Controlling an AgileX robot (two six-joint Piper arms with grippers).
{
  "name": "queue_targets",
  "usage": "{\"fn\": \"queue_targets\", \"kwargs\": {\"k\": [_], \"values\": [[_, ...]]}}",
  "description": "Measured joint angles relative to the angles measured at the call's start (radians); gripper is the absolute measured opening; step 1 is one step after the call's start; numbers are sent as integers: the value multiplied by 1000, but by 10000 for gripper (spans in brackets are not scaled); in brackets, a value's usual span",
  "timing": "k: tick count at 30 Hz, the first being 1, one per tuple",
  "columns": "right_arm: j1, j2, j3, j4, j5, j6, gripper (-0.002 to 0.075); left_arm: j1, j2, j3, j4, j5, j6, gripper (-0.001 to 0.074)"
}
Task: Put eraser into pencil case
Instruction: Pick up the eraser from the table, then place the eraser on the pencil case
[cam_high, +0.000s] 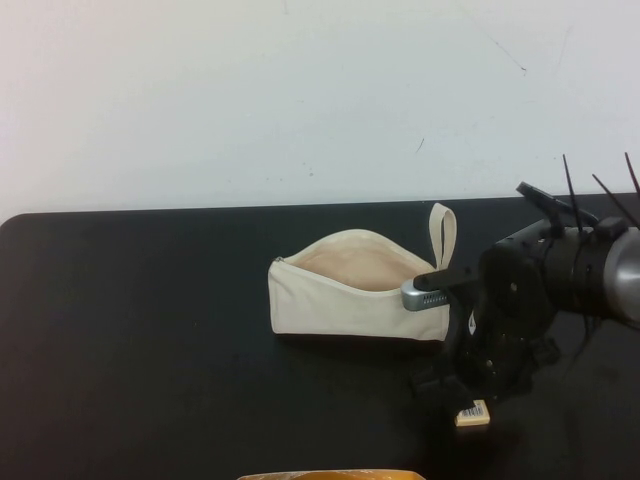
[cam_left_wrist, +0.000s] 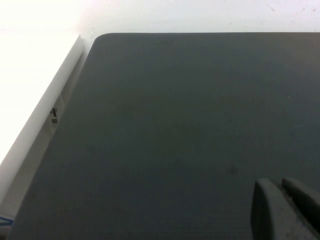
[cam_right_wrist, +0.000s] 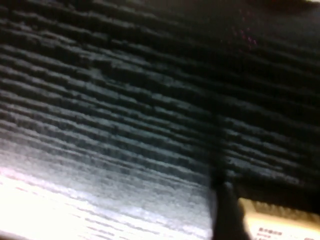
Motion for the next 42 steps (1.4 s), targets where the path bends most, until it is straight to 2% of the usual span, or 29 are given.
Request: {"fn": "queue_targets", "kwargs": {"k": [2,7,12,15,19,25,28,33,42], "values": [[0,0,0,0,11,0,304,0,0,0,0,0,0,-2],[0,-41,-1,0,59,-50,302,0,0,0,0,0,0,-2],[0,-256,-1,8,50,-116,302,0,0,0,0,0,0,-2],[0,-363,-1,25,-39,-155,302,0,0,0,0,0,0,-2],[0,-425,-1,41,-293,-175,302,0,0,0,0,0,2,-2],[0,-362,-1,41,-635,-178,302,0,0,0,0,0,2,-2],[0,-299,-1,37,-731,-178,302,0,0,0,0,0,2,-2],[0,-199,6,31,-825,-158,302,0,0,0,0,0,2,-1],[0,-139,6,25,-845,-143,302,0,0,0,0,0,2,-2]]}}
